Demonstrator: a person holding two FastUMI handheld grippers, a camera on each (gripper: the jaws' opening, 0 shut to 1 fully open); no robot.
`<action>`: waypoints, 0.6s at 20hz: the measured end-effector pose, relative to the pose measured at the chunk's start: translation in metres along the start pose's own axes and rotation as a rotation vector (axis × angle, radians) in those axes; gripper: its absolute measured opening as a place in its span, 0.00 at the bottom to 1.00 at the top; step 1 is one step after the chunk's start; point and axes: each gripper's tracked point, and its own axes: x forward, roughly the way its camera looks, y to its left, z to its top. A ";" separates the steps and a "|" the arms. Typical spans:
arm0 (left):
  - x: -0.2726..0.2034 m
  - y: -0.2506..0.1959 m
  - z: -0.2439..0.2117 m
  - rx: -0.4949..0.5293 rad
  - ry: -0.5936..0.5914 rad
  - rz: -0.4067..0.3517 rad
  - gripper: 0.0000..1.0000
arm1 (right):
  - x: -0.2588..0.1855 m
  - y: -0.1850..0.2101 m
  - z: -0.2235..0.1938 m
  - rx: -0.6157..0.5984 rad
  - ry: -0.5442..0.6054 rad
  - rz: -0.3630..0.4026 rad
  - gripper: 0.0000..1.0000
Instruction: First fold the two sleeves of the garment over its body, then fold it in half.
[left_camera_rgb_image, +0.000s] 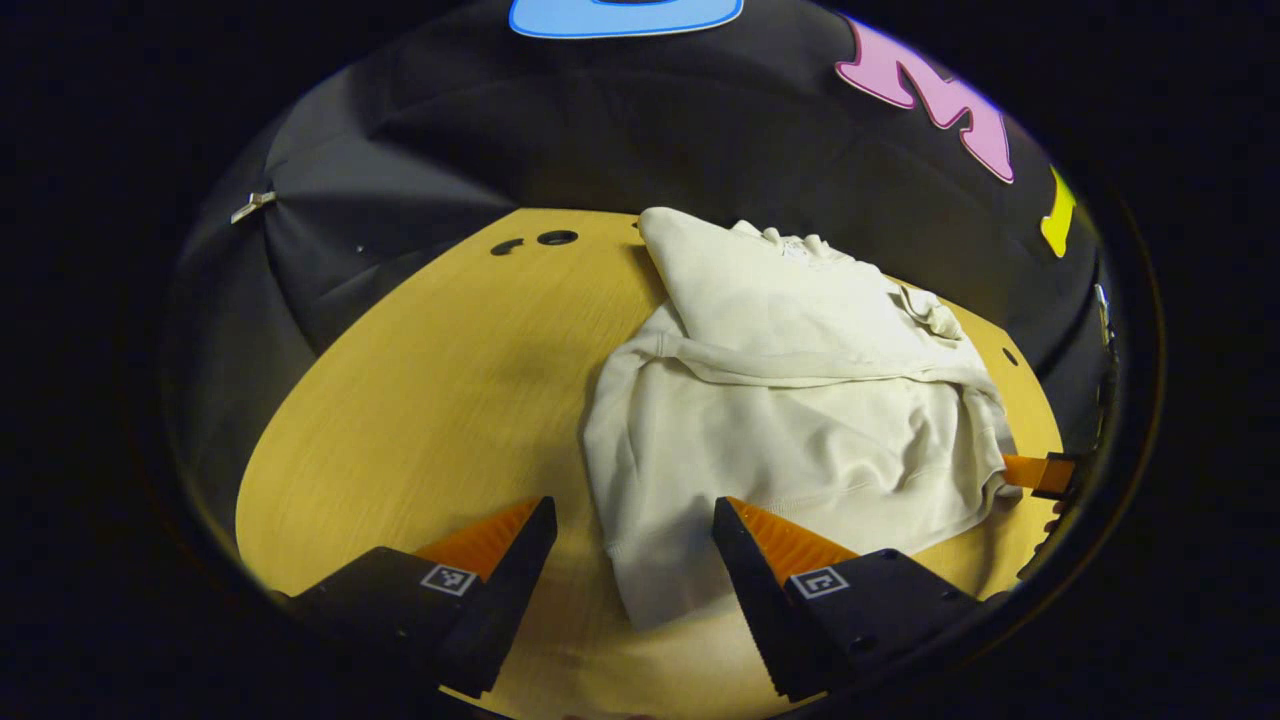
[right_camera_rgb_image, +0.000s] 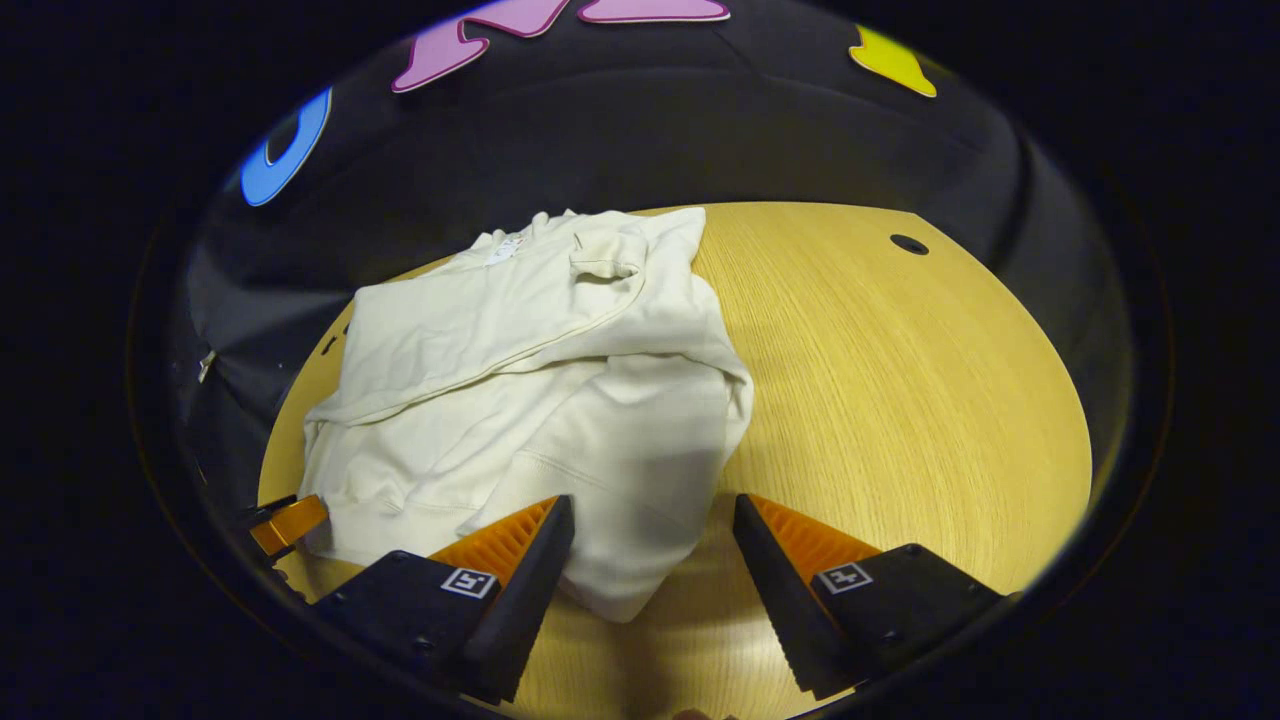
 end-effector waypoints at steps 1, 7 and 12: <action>0.001 -0.003 -0.001 0.015 0.000 0.010 0.98 | 0.000 0.000 -0.001 -0.010 0.003 -0.006 0.99; 0.001 -0.016 -0.005 0.019 -0.016 0.005 0.88 | 0.004 0.012 -0.006 -0.075 -0.002 -0.011 0.82; 0.002 -0.036 -0.005 0.060 -0.036 -0.025 0.27 | 0.002 0.024 -0.008 -0.054 -0.001 0.031 0.22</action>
